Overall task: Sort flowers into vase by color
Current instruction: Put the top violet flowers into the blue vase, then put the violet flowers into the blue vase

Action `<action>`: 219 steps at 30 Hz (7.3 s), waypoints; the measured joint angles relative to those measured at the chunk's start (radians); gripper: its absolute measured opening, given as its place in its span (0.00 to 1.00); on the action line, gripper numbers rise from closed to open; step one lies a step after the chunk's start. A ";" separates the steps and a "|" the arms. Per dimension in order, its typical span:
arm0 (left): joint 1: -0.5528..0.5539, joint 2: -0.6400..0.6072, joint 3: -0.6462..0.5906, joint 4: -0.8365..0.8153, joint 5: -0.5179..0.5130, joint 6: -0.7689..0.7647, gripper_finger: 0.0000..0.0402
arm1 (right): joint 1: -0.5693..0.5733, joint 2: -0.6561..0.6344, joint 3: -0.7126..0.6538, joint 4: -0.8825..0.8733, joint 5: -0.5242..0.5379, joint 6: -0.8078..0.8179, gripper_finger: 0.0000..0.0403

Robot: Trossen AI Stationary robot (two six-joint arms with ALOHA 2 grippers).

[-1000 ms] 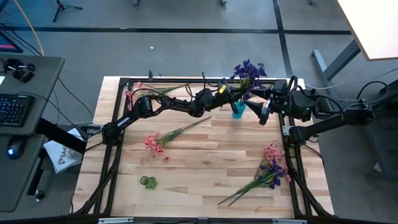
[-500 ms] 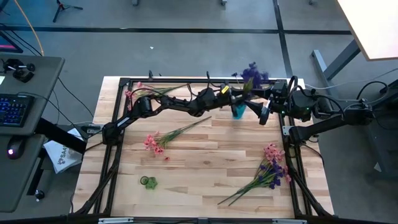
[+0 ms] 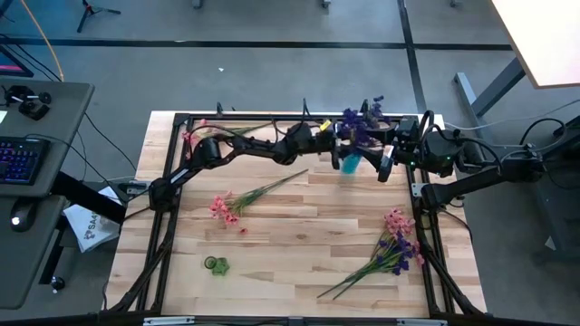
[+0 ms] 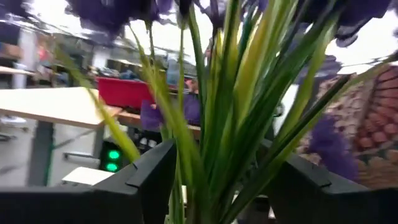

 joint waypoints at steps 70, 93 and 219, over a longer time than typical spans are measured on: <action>-0.127 -1.209 -0.636 -1.852 -0.249 -0.128 0.52 | 0.588 0.378 -0.318 0.111 -0.533 1.692 0.76; -0.028 -1.210 -0.636 -1.868 -0.243 0.179 0.52 | 0.535 0.910 -0.090 0.225 -0.652 1.930 0.76; -0.370 -1.663 -0.792 -1.114 -0.128 -0.023 0.52 | 0.107 0.775 0.404 0.333 -0.221 -0.442 0.01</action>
